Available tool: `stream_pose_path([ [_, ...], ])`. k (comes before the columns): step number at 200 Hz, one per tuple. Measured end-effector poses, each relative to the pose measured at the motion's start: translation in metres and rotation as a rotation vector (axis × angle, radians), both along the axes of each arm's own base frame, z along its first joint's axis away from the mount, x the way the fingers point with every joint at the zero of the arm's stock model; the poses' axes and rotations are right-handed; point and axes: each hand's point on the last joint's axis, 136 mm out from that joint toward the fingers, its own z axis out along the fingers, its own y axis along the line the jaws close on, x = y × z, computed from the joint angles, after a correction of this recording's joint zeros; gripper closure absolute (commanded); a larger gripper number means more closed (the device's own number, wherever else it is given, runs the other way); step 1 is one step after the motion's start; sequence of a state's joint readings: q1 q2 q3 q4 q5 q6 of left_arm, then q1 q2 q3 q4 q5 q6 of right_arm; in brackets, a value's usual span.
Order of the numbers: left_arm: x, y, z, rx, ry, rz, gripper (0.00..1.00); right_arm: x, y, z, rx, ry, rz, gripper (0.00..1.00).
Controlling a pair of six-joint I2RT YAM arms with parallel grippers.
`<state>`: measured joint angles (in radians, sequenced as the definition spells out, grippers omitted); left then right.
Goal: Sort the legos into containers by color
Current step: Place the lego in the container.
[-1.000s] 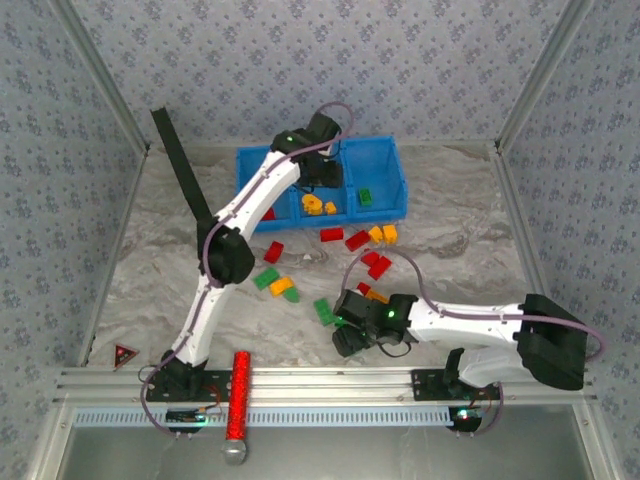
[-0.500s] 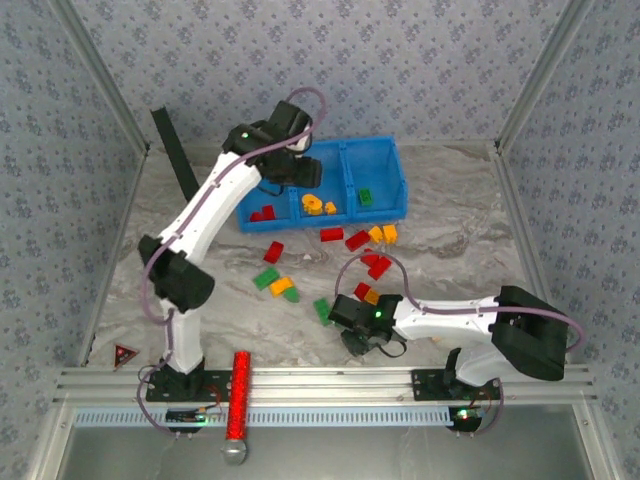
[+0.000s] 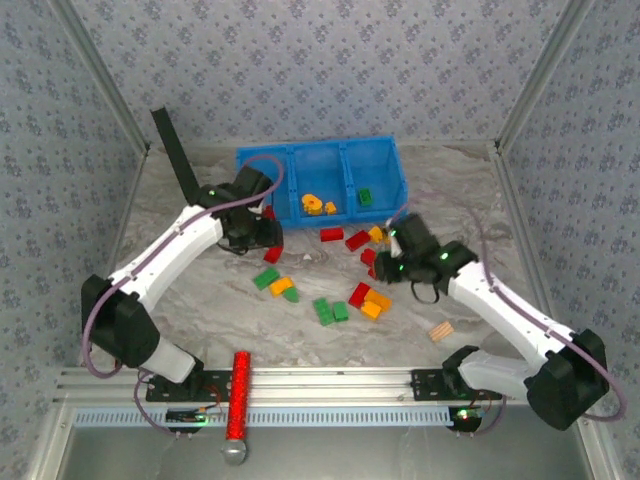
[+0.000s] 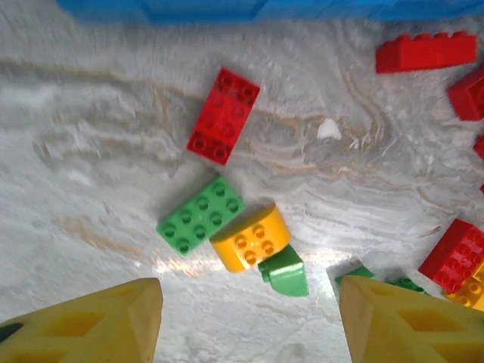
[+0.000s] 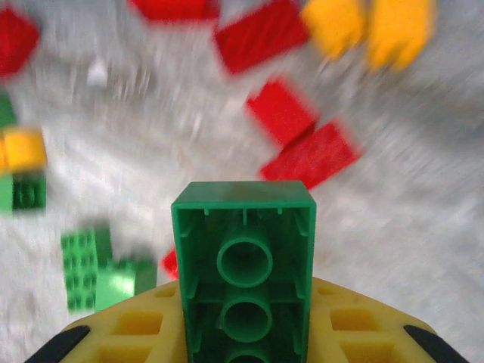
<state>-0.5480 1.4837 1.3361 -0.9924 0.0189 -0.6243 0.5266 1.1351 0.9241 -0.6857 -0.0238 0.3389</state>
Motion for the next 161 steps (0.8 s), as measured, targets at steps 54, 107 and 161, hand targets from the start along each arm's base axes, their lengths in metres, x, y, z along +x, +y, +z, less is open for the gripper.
stream_pose_path([
  [54, -0.024, -0.004, -0.044, -0.122, 0.111, 0.181, 0.3, 0.094, -0.032, 0.05, -0.034, -0.158, -0.088, 0.7],
  [107, -0.032, -0.01, -0.066, -0.211, 0.175, 0.328, 0.19, 0.182, -0.019, 0.055, -0.063, -0.247, -0.069, 0.68],
  [161, -0.035, -0.012, -0.081, -0.224, 0.207, 0.376, 0.15, 0.235, -0.011, 0.017, -0.093, -0.221, -0.05, 0.66],
])
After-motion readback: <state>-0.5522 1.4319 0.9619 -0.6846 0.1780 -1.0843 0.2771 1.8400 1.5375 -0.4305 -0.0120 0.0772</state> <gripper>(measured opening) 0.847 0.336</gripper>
